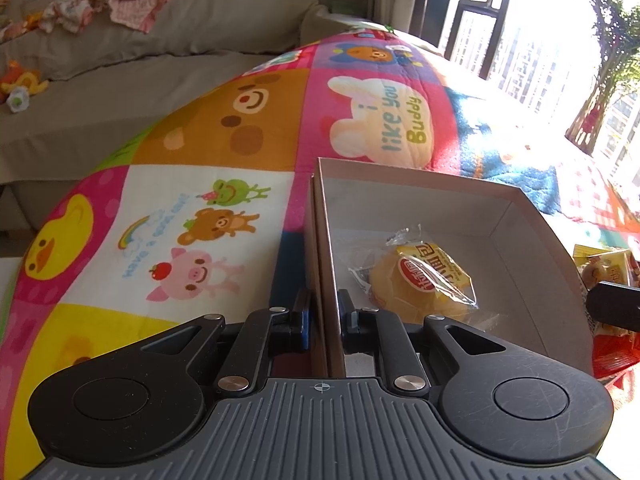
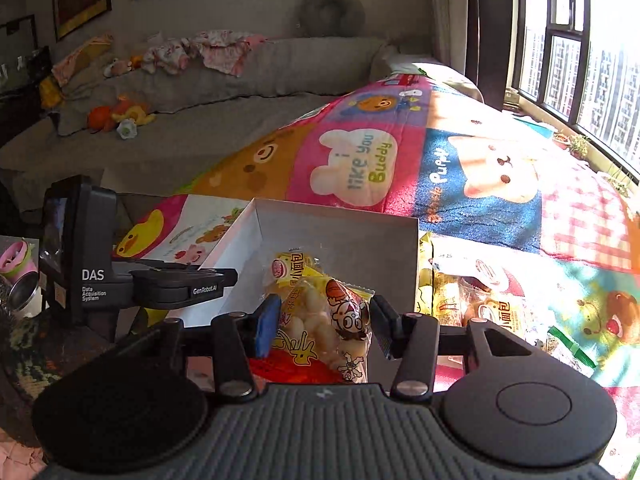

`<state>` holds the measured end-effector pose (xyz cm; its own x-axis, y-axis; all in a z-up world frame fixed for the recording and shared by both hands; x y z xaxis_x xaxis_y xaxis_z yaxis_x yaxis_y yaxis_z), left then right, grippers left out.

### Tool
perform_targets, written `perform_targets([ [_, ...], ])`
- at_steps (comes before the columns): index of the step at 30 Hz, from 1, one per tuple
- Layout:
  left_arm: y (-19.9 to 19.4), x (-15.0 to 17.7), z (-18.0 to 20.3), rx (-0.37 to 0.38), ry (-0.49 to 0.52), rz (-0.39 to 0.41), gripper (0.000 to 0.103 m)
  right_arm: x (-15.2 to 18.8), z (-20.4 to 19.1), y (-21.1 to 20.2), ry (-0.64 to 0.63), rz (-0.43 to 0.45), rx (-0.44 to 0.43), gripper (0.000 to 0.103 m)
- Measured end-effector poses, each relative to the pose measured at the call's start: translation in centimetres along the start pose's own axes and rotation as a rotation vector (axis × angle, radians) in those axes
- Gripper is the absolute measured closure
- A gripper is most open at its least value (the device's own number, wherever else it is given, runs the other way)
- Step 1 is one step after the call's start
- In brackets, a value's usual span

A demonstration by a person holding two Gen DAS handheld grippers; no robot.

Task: Organize objects
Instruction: 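Carry the bead-candy bag into the box and release it from the right gripper, then grasp the green-topped white snack bag with the right gripper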

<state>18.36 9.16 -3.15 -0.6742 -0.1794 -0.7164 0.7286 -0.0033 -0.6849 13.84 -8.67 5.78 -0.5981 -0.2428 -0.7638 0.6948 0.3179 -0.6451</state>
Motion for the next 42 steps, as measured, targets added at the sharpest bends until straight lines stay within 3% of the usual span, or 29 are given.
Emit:
perform_targets([
  [8, -0.2, 0.0, 0.0, 0.002, -0.005, 0.002, 0.087, 2.6, 1.8, 5.8, 0.025, -0.102, 0.052, 0.055],
  [16, -0.3, 0.2, 0.1, 0.010, -0.009, 0.004, 0.087, 3.1, 1.5, 4.9, 0.008, -0.111, 0.031, 0.045],
  [20, -0.3, 0.2, 0.0, 0.012, -0.013, 0.006, 0.087, 1.8, 2.7, 2.7, 0.038, -0.049, 0.031, 0.043],
  [23, -0.4, 0.2, 0.0, 0.015, -0.016, 0.007, 0.087, 0.9, 5.3, 1.1, 0.043, 0.016, 0.119, 0.034],
  [31, -0.4, 0.3, -0.1, 0.015, -0.014, 0.004, 0.086, 3.7, 15.1, 0.2, 0.154, -0.001, 0.348, 0.028],
  [38, -0.6, 0.5, -0.1, 0.022, -0.018, 0.001, 0.086, 7.2, 22.3, -0.9, 0.366, -0.009, 0.412, 0.025],
  [42, -0.7, 0.5, 0.0, 0.011, -0.019, 0.000, 0.086, 7.8, 25.9, -1.2, 0.514, 0.009, 0.396, 0.015],
])
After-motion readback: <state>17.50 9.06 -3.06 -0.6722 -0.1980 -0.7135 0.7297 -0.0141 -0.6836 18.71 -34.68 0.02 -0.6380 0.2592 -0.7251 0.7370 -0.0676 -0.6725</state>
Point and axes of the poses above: each gripper's, at about its wrist camera, not at the fingertips, and y roughly the way its jaws point, z to its right, x to its underside, the point moved 10 cm from there along y, roughly the way its jaws point
